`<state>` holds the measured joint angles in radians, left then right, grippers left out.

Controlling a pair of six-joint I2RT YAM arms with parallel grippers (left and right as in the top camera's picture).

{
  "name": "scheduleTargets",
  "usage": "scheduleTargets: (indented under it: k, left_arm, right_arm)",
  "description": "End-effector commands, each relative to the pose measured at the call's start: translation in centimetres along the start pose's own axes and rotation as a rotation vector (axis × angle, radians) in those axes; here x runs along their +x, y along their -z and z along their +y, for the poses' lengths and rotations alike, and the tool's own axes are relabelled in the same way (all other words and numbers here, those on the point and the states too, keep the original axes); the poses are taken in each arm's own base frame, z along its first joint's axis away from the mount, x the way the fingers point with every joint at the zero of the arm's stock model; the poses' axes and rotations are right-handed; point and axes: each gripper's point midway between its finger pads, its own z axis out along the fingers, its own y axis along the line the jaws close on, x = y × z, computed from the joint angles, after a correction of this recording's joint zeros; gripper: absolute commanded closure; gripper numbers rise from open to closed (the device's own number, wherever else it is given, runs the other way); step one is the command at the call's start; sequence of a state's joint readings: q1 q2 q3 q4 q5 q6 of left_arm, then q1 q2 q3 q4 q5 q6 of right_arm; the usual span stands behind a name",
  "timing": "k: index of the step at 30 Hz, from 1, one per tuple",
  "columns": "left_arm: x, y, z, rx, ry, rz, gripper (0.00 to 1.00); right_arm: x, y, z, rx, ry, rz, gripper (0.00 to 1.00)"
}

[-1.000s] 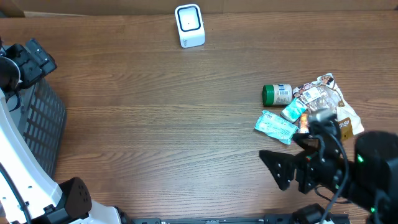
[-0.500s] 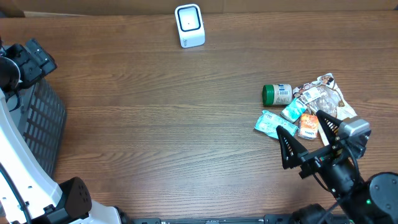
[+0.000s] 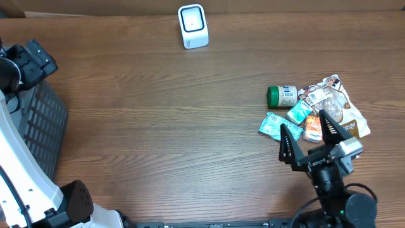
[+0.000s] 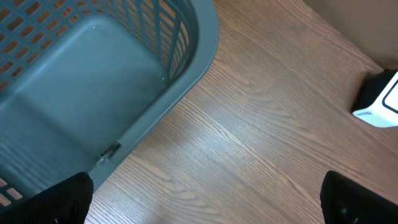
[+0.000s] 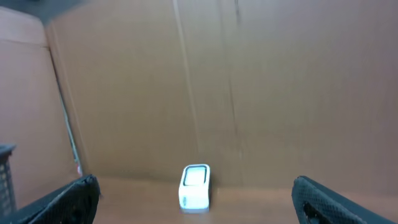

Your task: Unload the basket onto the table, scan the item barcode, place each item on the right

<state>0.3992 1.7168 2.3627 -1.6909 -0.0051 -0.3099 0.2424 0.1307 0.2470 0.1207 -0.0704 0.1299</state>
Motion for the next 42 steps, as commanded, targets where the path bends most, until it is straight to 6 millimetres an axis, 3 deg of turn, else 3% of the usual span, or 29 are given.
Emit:
scheduleTargets:
  k: [1, 6, 12, 21, 42]
  left_arm:
    - [-0.1, 0.6, -0.2, 0.005, -0.024, -0.021, 0.0]
    - [-0.1, 0.6, -0.2, 0.005, -0.024, -0.021, 0.0]
    - [-0.1, 0.6, -0.2, 0.005, -0.024, -0.021, 0.0]
    - [-0.1, 0.6, -0.2, 0.005, -0.024, -0.021, 0.0]
    - [-0.1, 0.6, -0.3, 0.007, -0.028, -0.02, 0.0]
  right_arm:
    - [1.8, 0.5, -0.6, 0.005, 0.01, -0.046, 0.0]
    - [3.4, 1.2, -0.9, -0.005, 0.014, -0.098, 0.0]
    - [5.1, 1.2, -1.3, 0.012, 0.008, -0.033, 0.0]
    - [13.4, 2.4, -2.9, 0.085, -0.021, 0.309, 0.0]
    - [13.2, 2.3, -2.7, 0.076, -0.022, 0.303, 0.0]
